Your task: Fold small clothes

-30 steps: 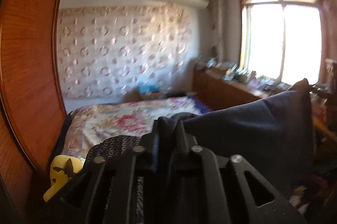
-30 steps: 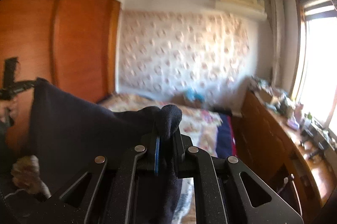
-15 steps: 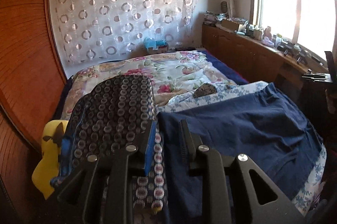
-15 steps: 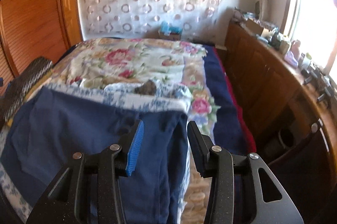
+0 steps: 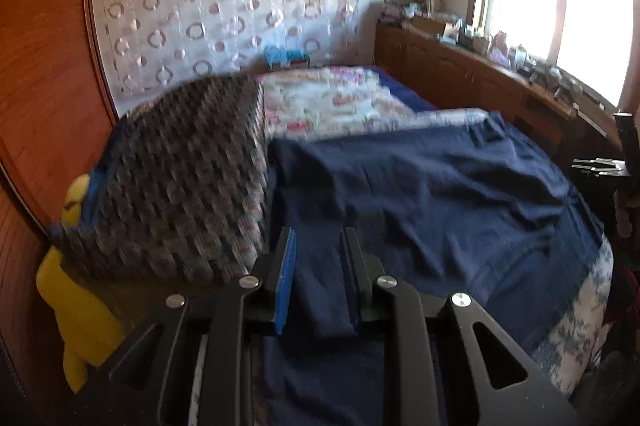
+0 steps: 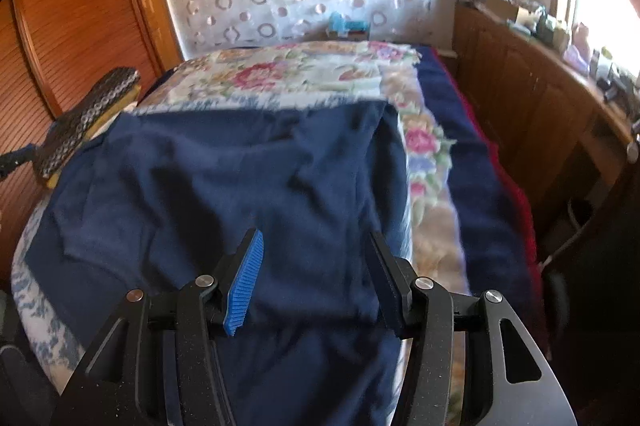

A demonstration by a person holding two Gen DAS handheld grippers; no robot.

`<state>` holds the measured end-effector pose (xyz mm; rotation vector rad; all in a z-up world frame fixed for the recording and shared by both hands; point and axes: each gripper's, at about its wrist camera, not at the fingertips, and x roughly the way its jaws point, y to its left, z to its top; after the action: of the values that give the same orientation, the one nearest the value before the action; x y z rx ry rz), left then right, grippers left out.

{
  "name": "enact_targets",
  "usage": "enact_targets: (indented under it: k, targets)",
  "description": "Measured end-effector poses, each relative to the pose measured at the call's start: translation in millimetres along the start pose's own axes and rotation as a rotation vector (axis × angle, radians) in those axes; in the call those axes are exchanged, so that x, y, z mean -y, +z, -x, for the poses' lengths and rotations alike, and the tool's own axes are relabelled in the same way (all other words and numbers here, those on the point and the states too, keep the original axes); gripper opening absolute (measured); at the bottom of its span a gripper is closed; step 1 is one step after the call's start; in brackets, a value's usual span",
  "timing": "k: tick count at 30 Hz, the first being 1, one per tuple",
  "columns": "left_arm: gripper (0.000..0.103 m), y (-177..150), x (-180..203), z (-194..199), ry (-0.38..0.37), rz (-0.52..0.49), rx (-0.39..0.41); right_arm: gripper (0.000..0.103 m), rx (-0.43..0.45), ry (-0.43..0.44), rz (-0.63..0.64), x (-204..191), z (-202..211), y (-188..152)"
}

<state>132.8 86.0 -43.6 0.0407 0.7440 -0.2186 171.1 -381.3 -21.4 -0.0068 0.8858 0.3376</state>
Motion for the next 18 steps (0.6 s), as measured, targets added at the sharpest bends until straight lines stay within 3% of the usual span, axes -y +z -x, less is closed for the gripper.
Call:
enact_targets:
  k: [5, 8, 12, 18]
  targets:
    - [0.023, -25.1, 12.9, -18.0, -0.024, -0.031, -0.069, 0.062, -0.047, 0.013, -0.030, 2.5, -6.9, -27.6]
    - [0.040, -35.6, 17.8, -29.0, -0.035, -0.036, -0.101, 0.064, -0.069, 0.027, -0.042, 3.3, -11.5, -38.1]
    - [0.048, -38.7, 17.5, -34.9, -0.052, -0.012, -0.113, 0.064, -0.073, 0.035, -0.065, 6.8, -17.2, -41.2]
    - [0.050, -43.1, 8.9, -44.7, -0.030, 0.015, -0.140, 0.064, -0.062, 0.021, -0.101, 8.9, -25.8, -33.5]
